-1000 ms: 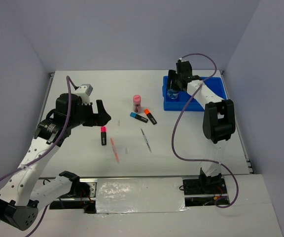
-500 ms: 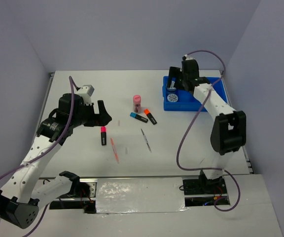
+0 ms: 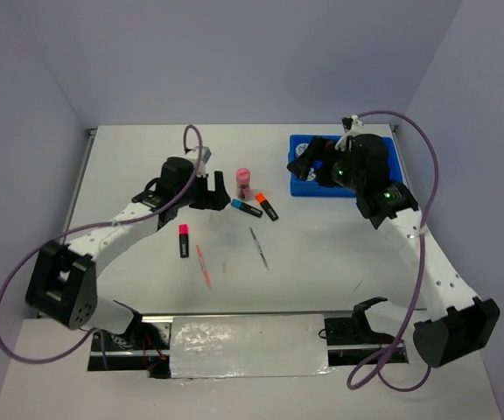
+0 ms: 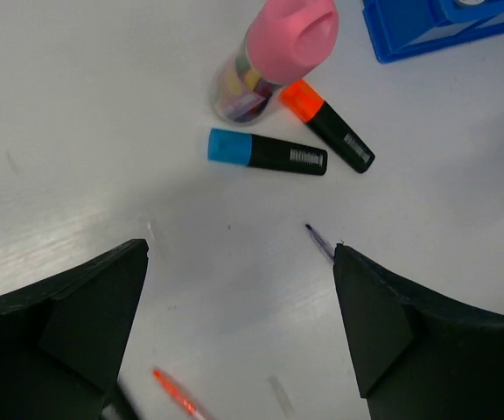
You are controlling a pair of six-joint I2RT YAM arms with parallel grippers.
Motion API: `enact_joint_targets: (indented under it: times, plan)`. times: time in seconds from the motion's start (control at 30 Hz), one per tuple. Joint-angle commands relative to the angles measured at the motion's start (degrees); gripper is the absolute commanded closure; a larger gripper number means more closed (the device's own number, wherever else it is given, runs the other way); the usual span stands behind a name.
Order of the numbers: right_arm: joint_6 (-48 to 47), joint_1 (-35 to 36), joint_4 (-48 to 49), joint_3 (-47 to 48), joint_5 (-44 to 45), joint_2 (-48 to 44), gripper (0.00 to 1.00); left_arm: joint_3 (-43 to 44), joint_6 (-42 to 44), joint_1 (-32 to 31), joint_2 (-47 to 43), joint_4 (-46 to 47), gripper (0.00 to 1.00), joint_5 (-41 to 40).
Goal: Sort the stationery into containers
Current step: Pick up the stationery from the center of the board.
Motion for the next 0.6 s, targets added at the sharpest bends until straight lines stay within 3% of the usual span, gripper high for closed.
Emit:
enact_joint_targets:
  times: [0.0,0.23,0.57]
  plan:
    - [3.9,0.4,-3.1,-2.0,-6.8,-5.9,0.00,3.4,4.0,-3.8,6.8,17.1,0.01,-1.1]
    - [2.7,0.5,-12.0,-1.9,-8.4,-15.6,0.00,13.0,5.0,-6.9,24.0,22.8,0.01,-6.0]
    - [2.7,0.4,-15.8,0.6,-9.1,-18.3,0.00,17.6,6.1,-7.2,31.1,24.6,0.01,-13.0]
